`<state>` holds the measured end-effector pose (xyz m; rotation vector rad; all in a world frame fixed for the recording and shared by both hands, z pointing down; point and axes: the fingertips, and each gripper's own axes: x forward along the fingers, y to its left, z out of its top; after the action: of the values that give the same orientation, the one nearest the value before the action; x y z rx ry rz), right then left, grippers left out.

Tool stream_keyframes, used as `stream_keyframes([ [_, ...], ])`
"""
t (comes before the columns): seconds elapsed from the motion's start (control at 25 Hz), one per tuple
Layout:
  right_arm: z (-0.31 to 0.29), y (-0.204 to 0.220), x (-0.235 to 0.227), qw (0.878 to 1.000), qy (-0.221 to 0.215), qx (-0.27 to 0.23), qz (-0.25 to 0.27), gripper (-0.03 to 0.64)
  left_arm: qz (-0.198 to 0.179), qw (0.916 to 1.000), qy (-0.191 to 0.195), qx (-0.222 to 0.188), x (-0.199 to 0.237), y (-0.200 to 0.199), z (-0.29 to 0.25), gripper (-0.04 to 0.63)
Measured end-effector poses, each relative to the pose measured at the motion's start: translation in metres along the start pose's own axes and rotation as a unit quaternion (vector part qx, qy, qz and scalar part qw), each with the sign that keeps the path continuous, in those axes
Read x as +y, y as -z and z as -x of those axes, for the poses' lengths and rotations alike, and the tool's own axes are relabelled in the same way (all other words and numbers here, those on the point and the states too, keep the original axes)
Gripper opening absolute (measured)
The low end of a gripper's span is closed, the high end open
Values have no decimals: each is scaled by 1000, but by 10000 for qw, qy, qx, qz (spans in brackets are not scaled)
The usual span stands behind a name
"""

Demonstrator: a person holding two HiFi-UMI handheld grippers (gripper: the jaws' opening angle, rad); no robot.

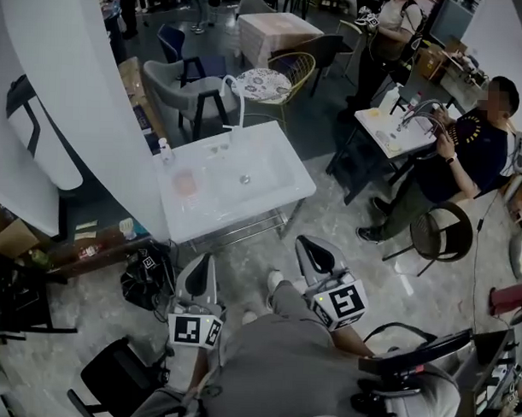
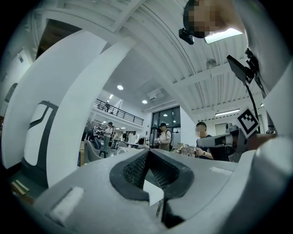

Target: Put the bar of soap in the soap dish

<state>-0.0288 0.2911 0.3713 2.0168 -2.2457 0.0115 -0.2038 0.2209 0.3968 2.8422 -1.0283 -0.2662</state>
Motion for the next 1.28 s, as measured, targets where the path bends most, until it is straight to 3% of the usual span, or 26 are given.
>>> stream_keyframes([
  [0.36,-59,3,-3,9995,-223,-149,-175,2,-115,9984,-553,-89,48,3,-7,0],
  [0.72,-135,18,-25,9974,-651,-116,-301,2,-244,9962,-840,31,83,16,-54,0],
  [1.04,-212,16,-72,9941,-991,-212,-376,2,-311,9923,-1201,-29,115,18,-124,0],
  [1.28,-257,13,-130,9944,-950,-245,-406,2,-345,9898,-1383,29,129,19,-179,0],
])
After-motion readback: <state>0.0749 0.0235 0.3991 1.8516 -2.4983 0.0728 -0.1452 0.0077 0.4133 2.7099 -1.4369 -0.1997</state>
